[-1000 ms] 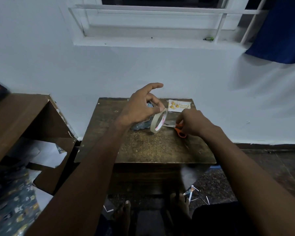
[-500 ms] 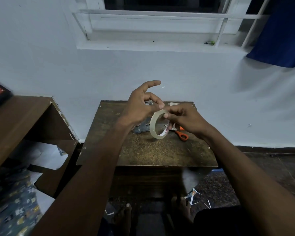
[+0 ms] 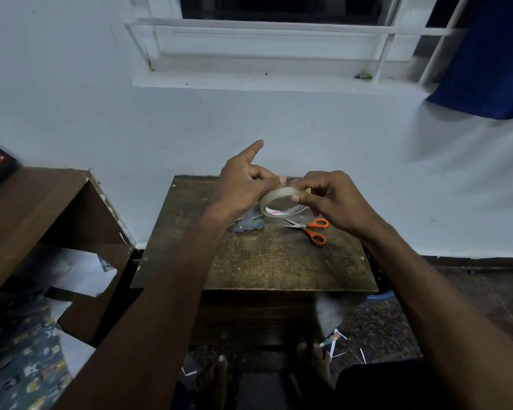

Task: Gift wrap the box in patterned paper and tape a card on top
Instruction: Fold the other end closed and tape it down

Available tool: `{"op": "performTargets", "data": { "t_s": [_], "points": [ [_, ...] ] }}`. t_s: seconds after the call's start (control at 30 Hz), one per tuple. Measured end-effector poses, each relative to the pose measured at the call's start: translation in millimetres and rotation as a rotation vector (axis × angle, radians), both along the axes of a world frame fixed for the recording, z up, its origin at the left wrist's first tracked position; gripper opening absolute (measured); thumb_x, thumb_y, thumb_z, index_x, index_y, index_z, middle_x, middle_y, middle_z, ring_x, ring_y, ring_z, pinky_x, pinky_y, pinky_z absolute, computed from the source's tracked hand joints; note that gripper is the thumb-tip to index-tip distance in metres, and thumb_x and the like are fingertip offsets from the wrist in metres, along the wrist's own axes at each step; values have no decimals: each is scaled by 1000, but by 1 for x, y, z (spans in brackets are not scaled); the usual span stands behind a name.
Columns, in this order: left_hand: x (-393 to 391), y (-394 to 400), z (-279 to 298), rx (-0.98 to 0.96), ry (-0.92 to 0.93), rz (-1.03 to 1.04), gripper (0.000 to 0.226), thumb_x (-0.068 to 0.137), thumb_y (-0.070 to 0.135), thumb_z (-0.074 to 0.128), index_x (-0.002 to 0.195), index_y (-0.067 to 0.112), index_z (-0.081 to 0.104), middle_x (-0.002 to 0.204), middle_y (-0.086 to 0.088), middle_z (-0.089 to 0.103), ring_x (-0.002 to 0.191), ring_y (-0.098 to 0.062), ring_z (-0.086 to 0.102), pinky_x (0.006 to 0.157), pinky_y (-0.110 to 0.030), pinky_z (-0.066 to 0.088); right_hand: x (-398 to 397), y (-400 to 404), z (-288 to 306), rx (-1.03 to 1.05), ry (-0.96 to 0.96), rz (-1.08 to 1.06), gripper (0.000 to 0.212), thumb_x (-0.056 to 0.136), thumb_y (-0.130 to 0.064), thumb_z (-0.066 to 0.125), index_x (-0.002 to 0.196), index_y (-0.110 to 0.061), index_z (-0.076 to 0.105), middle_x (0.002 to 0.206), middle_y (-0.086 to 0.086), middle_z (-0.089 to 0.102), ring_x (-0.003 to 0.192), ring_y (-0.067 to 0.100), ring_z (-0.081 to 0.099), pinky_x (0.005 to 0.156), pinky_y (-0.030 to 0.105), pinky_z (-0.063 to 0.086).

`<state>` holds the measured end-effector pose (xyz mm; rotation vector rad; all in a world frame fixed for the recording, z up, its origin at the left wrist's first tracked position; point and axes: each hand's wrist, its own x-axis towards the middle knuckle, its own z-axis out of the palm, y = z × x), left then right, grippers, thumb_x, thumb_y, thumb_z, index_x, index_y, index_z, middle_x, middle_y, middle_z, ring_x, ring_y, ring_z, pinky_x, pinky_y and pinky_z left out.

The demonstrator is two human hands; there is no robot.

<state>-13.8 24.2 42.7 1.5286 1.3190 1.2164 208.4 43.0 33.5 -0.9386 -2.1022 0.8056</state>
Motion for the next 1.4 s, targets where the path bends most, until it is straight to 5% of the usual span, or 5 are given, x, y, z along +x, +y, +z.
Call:
{"op": "performTargets", "data": {
  "t_s": [0.57,0.73,1.03,1.23,1.4],
  "points": [
    [-9,7,6,-56,-239,17,57,114,39,41,164,13,30,118,7,79,135,-7,56,119,-32,38,-4,7,-25,-7,-583,-168,21,70,-25,96,88,-24,85,83,-8,78,75,4,63,71,29,48],
    [-13,5,6,-34,-451,-12,51,115,38,35,158,9,33,123,-8,77,133,-11,61,117,-32,38,-25,-6,-9,14,-322,-215,32,73,-52,91,90,-27,78,84,-16,71,75,-7,61,63,12,39],
    [-23,-3,6,-40,-959,103,40,110,27,49,146,12,41,129,-23,72,133,-27,63,119,-35,42,-87,-19,-28,64,-107,-256,67,81,-41,85,141,-29,58,125,1,59,113,14,55,93,30,45],
    [-42,-9,1,-91,-280,332,65,99,6,64,158,19,39,115,3,78,112,-12,71,87,-23,58,-86,-16,-26,46,-86,-315,58,83,-26,78,137,-30,59,126,4,56,116,20,57,97,41,54],
    [-45,-13,-2,-152,-251,312,74,97,1,70,160,14,33,116,-7,77,100,-8,73,69,-14,58,-82,-11,-30,18,8,-308,57,81,-40,82,134,-32,63,128,-1,57,119,14,56,99,31,52]
  ]
}}
